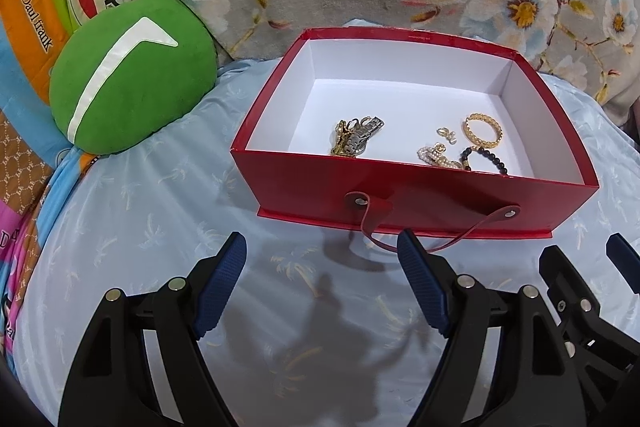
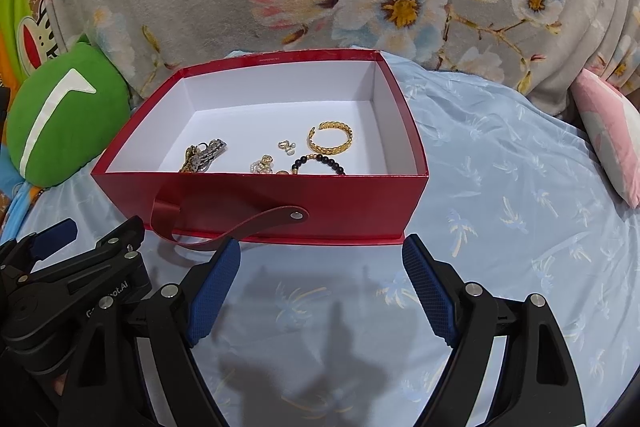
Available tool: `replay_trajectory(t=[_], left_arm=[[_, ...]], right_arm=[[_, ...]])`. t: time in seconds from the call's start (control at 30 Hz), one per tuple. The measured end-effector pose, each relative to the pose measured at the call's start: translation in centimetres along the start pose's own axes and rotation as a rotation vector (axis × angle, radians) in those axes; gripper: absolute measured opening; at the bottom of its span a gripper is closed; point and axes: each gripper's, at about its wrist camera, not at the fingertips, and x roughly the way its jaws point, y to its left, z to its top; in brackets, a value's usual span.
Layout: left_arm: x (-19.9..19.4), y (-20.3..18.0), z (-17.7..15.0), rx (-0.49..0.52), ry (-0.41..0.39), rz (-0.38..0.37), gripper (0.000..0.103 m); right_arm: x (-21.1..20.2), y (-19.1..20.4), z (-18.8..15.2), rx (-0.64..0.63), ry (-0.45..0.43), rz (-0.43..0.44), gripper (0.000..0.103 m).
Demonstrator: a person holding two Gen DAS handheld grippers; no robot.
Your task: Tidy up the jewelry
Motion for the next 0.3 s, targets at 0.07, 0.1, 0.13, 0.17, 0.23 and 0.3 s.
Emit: replay_trajectory(t=[0.07, 0.1, 0.13, 0.17, 0.23, 0.3], left_arm=[[0.09, -0.04, 0.08, 0.004, 0.002, 0.000, 0.075], [0.17, -0.04, 0.14, 0.003, 0.007, -0.003, 0.075], [0.22, 0.01, 0.16, -0.002, 0.009, -0.004, 0.075], [0.25, 0.07, 0.18, -0.006, 0.009, -0.003, 0.075], [0.30, 0.03, 0.20, -0.004, 0.008, -0.008, 0.075], [0.31, 0.01, 0.18, -0.001, 0.009, -0.010, 0.075]], right_arm=[[-0.02, -0.01, -0.10, 0.001, 0.000, -0.004, 0.081], [-0.02, -0.01, -0.09, 0.002, 0.001, -0.003, 0.081], [-0.01, -0.02, -0.10, 0.002, 0.002, -0.001, 0.081], [0.00, 0.00, -0.04, 0.002, 0.003, -0.002, 0.081], [0.00, 0.00, -0.02, 0.000, 0.001, -0.003, 0.081], [-0.03, 0.05, 0.00, -0.003, 0.001, -0.005, 0.081]])
